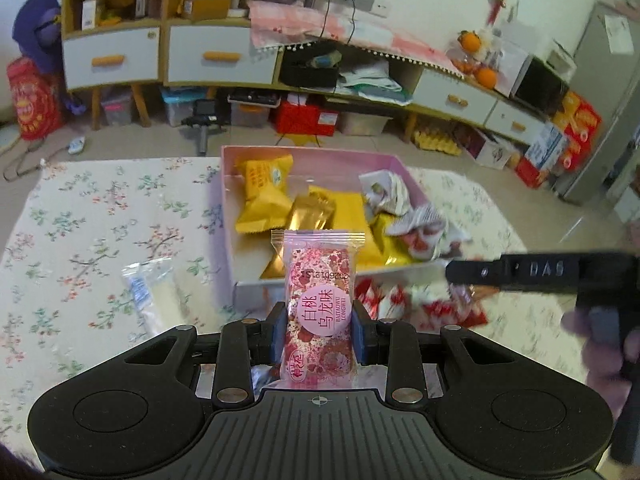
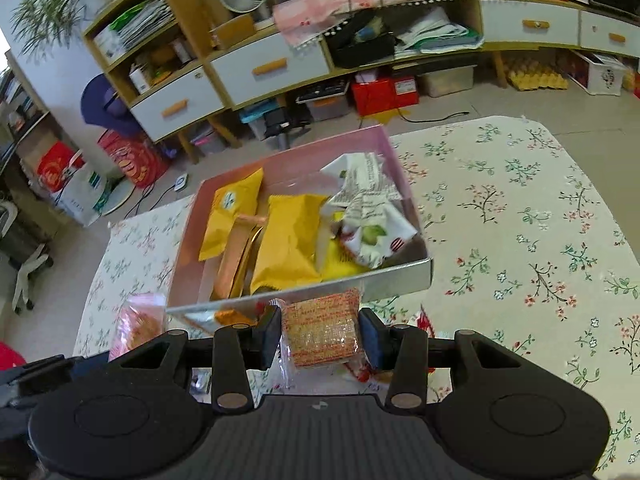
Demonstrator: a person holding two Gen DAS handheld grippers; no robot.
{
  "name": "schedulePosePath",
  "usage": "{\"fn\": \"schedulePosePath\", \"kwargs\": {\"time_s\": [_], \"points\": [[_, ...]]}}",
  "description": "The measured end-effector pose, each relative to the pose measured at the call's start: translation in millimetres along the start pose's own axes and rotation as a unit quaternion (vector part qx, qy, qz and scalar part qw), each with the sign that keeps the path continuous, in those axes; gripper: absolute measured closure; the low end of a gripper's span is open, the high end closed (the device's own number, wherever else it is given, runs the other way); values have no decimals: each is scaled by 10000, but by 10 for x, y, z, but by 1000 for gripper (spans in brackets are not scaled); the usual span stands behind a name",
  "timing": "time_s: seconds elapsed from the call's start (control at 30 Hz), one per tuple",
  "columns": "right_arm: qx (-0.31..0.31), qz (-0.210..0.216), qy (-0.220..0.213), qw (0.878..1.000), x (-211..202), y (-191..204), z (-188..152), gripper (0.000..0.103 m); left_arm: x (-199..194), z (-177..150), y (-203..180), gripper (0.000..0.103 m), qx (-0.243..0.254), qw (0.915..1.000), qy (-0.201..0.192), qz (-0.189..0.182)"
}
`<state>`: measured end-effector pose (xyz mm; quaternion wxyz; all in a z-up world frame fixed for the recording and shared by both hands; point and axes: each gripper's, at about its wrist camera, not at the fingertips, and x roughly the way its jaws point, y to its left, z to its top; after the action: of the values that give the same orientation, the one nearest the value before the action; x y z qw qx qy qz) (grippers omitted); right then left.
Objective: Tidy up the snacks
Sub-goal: 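Carry the pink pack and brown cake pack into the pink box and release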
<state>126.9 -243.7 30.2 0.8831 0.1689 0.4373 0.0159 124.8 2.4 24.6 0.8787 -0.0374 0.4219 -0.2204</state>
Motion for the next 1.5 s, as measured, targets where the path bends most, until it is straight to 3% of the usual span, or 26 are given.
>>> {"fn": "schedulePosePath", "kwargs": {"time_s": [0.33, 0.57, 0.67, 0.83, 1.1, 1.27, 1.37, 1.43, 1.5], "points": [[260, -74, -258, 9993, 114, -57, 374, 87, 329, 533, -85, 74, 157, 9997, -98, 140], [716, 126, -254, 9970, 415, -145, 543, 86, 670, 675, -132, 74, 447, 9981, -236, 364], [782, 79, -315, 9964, 490, -155, 611, 86, 793, 759, -94, 74, 340, 9985, -377, 223], [814, 308, -507, 9949, 633, -173, 727, 86, 1046, 782, -59, 74, 253, 9978, -588, 184], [983, 602, -697, 9909, 889, -253, 730, 86, 1305, 670, -155, 74, 675, 9933, -886, 322], [1111, 717, -698, 9888, 974, -264, 693, 86, 1388, 647, -101, 73, 462, 9949, -862, 249], [1140, 754, -748, 9878, 964, -264, 685, 83, 1397, 636, -85, 69, 434, 9943, -936, 267], [1191, 724, -802, 9870, 946, -276, 694, 79, 1396, 636, -105, 54, 529, 9944, -872, 264], [1264, 730, -872, 9854, 917, -309, 696, 66, 1387, 621, -138, 45, 658, 9939, -847, 248]]}}
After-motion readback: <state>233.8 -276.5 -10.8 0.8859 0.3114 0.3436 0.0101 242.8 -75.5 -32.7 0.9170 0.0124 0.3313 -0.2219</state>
